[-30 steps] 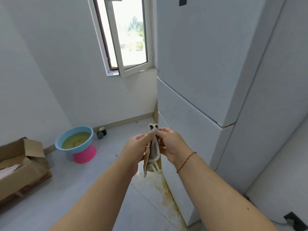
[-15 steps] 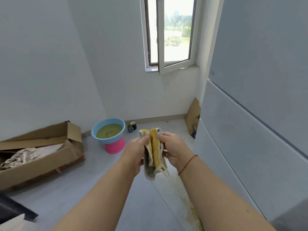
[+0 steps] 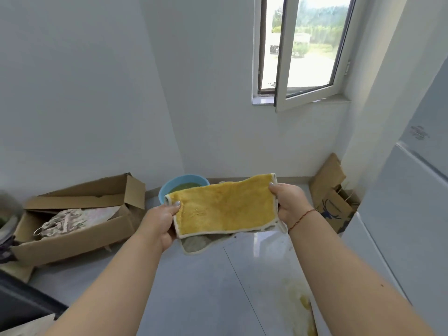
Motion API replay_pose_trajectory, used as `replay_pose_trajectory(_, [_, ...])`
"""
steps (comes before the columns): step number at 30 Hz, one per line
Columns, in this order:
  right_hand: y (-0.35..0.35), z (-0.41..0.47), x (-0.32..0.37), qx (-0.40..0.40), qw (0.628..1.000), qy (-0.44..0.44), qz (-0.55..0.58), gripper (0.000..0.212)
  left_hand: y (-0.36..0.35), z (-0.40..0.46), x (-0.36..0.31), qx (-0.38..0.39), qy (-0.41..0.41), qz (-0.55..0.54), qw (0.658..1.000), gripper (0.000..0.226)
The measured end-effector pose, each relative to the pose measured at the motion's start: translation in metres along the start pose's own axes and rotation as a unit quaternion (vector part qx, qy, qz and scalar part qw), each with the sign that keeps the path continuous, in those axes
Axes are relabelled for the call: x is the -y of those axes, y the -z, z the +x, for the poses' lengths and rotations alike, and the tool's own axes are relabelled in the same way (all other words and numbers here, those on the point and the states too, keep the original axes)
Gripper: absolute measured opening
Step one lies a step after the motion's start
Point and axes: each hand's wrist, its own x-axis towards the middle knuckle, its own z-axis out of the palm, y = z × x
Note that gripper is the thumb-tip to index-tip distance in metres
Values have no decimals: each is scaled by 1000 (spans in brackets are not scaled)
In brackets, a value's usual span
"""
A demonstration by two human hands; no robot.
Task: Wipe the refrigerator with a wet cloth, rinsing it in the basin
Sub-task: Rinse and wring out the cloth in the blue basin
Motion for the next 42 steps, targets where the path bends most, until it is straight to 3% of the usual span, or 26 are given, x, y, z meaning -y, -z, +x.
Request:
replay_pose_trajectory(3, [-15,38,-3,-31,995,41,-86,11,16,35,-18,-14,-4,17,1000,27])
replay_pose_trajectory(9, [-70,101,-15,-85,952,132,-263,28,56,106,-51,-10,-23,45,999,35])
replay_pose_trajectory(13, [-132,152,-23,-78,954,109,-270,29,88,173,-82,27,29,-10,999,26])
replay_pose_trajectory(16, [-177,185,-25,-28,969,53,-240,32,108,220,-106,7,52,-74,996,19])
replay_pose_trajectory(18, [-208,207,-28,5,974,9,-225,22,121,253,-124,-12,58,-75,995,24])
replay_pose_trajectory(22, [-258,242,-34,-5,978,-9,-207,41,134,309,-153,-39,24,56,997,18])
replay_pose_trajectory(26, [-292,275,-40,-17,969,14,-245,21,140,360,-168,-60,-64,212,973,12])
replay_pose_trajectory(29, [-320,313,-42,-8,967,7,-255,22,144,410,-177,-67,-96,225,967,37])
replay_pose_trajectory(35, [-372,419,-51,11,960,-61,-272,37,133,524,-188,-60,-59,283,956,39])
replay_pose_trajectory(38, [-392,471,-60,48,930,-76,-355,25,121,578,-189,-49,-26,289,956,34])
replay_pose_trajectory(42, [-423,549,-73,94,886,-108,-441,30,104,664,-182,-32,11,328,944,29])
